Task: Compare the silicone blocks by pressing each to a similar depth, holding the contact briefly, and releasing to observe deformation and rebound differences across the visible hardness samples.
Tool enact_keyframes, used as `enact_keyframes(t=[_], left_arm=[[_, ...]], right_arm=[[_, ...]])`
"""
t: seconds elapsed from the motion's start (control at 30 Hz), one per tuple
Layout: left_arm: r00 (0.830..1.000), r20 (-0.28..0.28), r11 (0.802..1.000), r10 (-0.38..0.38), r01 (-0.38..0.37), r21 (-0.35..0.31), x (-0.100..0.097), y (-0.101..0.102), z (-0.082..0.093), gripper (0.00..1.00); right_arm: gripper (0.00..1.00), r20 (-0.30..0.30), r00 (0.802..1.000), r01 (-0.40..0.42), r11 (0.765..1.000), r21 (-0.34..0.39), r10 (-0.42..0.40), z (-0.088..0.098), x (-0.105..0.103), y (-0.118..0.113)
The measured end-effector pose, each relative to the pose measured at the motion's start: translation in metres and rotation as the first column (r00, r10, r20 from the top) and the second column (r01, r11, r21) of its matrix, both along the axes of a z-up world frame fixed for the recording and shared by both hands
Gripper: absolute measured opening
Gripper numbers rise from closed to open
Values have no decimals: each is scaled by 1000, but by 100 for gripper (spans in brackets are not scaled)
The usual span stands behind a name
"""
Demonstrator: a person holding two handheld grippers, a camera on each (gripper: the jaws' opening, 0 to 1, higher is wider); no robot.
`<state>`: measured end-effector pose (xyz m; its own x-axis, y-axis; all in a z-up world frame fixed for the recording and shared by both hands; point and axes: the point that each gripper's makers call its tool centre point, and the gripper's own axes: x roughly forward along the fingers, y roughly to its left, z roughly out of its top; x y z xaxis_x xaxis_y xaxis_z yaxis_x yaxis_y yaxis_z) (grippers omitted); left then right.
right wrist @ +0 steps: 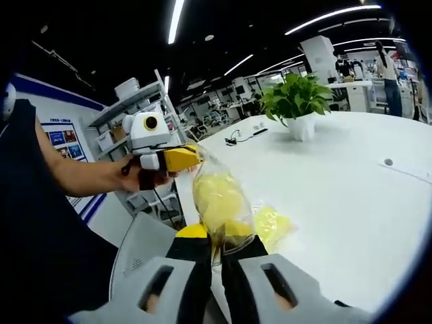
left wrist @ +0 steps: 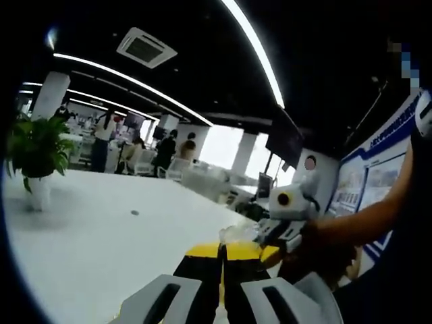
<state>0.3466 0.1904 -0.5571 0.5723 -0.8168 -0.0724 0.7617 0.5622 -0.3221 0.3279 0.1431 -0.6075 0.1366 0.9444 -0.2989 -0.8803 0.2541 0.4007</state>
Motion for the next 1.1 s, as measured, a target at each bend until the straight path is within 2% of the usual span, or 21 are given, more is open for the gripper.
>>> enact_keyframes(t=[0.4, 0.63, 0.7, 0.73, 1.1], left_arm=[[1000, -8, 1000, -22, 22, -21, 7, -16, 3, 0], [999, -16, 999, -44, 44, -28, 8, -23, 2, 0], [999, -16, 999, -44, 44, -32, 9, -25, 3, 0], [999, -18, 998, -46, 45, -34, 9, -26, 2, 0], [997, -34, 997, -71, 70, -35, 10, -35, 1, 0]], right_arm=[[0, -33, 999, 24, 1000, -14, -24, 4, 6, -17], [0, -31, 999, 36, 999, -24, -37, 3, 7, -24], [0, -44, 998, 42, 999, -23, -43, 4, 8, -26], [0, -69, 997, 44, 999, -26, -46, 4, 8, -28], [1, -92, 994, 49, 998, -30, -52, 3, 10, -36]])
